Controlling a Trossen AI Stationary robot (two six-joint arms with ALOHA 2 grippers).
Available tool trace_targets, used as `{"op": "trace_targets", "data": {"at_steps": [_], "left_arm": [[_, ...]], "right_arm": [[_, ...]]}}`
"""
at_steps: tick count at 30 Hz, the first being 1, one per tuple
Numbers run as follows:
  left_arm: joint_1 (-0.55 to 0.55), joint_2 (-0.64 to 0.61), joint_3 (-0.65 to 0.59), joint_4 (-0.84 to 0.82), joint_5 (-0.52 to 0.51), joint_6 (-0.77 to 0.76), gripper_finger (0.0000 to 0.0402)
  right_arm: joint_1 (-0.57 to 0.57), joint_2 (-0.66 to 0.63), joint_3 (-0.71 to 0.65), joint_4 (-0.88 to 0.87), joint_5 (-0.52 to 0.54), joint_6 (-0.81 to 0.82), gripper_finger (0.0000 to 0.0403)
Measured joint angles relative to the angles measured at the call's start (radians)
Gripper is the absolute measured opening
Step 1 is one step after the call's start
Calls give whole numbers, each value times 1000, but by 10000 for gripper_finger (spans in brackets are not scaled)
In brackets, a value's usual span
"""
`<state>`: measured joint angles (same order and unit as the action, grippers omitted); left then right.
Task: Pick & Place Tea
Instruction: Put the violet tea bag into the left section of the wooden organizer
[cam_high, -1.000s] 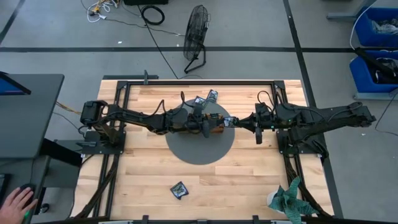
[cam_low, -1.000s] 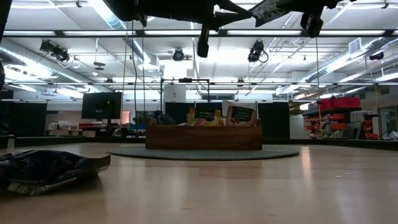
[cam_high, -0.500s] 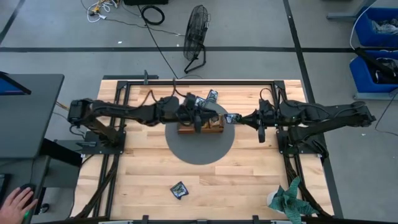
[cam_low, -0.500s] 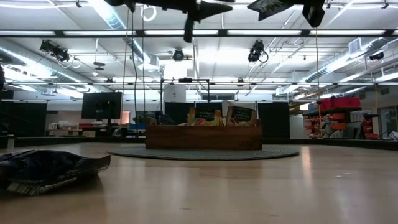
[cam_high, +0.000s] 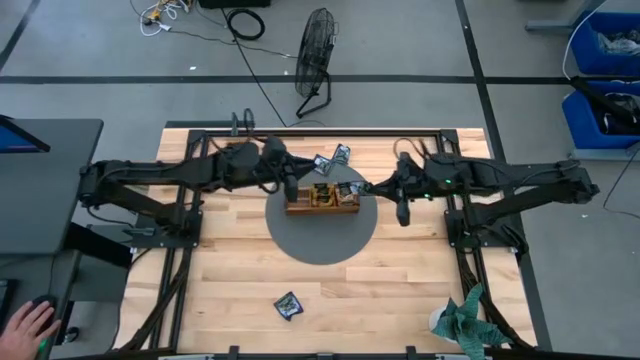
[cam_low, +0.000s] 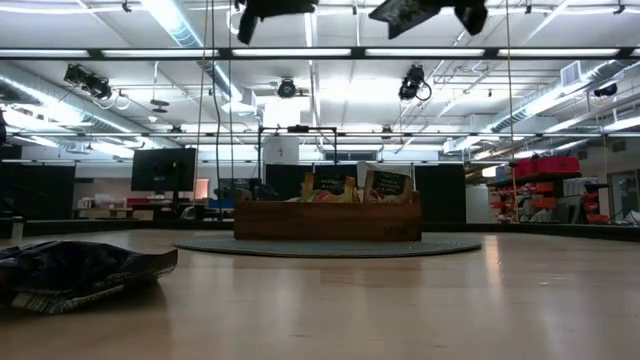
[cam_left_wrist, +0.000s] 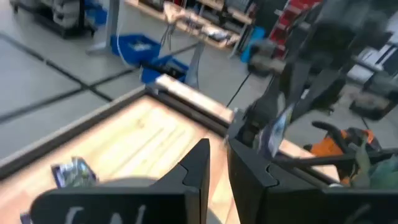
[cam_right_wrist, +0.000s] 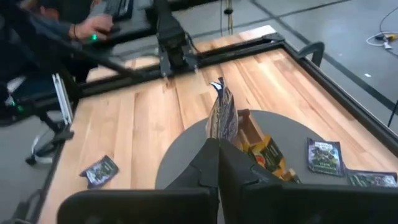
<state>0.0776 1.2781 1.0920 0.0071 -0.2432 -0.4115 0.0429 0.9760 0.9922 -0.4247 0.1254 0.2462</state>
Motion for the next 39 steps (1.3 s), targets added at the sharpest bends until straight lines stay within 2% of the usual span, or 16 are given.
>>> {"op": "trace_targets", "data": {"at_steps": [8,14,21,32,39], "left_arm": [[0,-129,1,-51,10,58,57],[0,-242,1,-234,10,67,57],[0,-347,1,-346,7,81,57],[0,-470,0,-391,-1,133,57],[0,-522,1,-443,-8,138,57]], "right_arm": [[-105,203,169,-36,-154,-89,0],[-172,365,320,-92,-248,-177,0],[-223,550,497,-155,-340,-231,0],[-244,807,776,-307,-359,-358,0],[-267,915,880,-368,-365,-391,0]]}}
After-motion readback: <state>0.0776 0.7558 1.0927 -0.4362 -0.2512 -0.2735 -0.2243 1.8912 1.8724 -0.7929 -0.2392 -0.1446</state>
